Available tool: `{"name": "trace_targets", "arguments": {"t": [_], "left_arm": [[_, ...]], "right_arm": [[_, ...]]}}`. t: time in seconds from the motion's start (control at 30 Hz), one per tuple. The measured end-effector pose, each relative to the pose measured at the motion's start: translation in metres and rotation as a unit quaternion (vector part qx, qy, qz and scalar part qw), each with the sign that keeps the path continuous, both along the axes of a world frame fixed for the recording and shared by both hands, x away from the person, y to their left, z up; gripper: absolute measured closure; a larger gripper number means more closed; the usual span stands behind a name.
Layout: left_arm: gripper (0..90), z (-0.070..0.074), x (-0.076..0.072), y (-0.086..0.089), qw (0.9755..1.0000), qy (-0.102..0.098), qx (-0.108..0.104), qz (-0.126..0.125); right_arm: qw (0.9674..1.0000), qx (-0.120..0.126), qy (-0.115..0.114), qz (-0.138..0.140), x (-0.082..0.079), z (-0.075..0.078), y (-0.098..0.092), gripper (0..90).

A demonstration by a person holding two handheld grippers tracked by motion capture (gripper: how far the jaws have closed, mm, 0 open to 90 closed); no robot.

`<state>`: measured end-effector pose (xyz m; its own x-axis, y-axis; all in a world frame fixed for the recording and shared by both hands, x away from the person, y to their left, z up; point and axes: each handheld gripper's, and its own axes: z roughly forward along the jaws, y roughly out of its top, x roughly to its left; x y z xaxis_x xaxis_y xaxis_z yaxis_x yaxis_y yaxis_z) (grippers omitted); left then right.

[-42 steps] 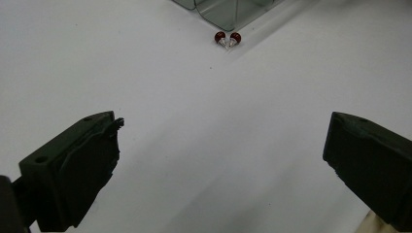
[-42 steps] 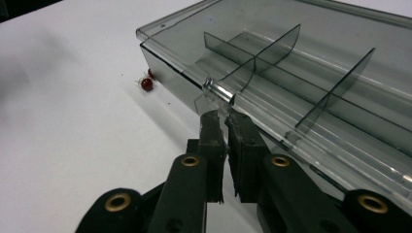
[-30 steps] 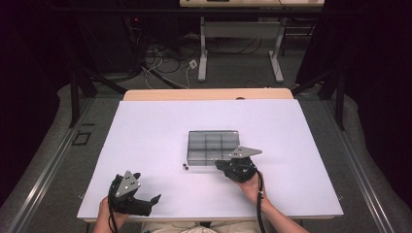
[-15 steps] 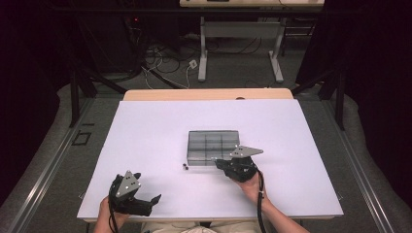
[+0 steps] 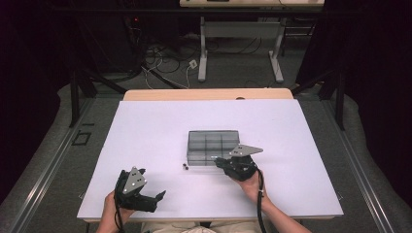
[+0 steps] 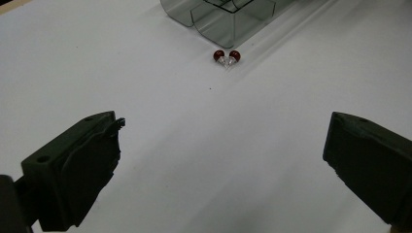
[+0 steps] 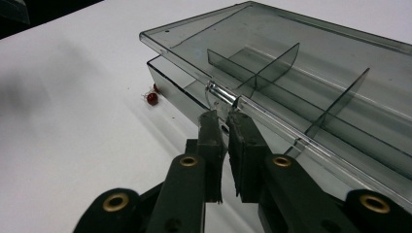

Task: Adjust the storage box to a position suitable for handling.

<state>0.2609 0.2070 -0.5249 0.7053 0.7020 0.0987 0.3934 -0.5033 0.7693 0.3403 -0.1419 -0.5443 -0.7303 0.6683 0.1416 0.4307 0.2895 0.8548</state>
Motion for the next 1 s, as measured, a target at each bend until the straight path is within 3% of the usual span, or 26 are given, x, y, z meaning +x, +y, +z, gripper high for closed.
{"name": "trace_targets", "arguments": {"t": [0.33, 0.43, 0.9, 1.0], "left_arm": [[0.2, 0.008, 0.018, -0.013, 0.9998, -0.011, 0.014, -0.007], [0.3, 0.01, 0.027, -0.019, 0.9998, -0.006, 0.016, -0.01], [0.6, 0.014, 0.068, -0.059, 0.9997, -0.008, 0.016, -0.019], [3.7, 0.014, 0.076, -0.067, 0.9994, -0.01, 0.026, -0.023]], "right_arm": [[1.0, 0.001, -0.007, 0.002, 0.001, 0.006, -0.001, 84.2], [0.9999, -0.002, -0.01, 0.005, 0.001, 0.008, -0.002, 84.3], [0.9998, 0.002, -0.02, 0.004, 0.002, 0.01, -0.002, 84.4], [0.9999, 0.003, -0.016, 0.003, 0.002, 0.01, -0.002, 84.5]]}}
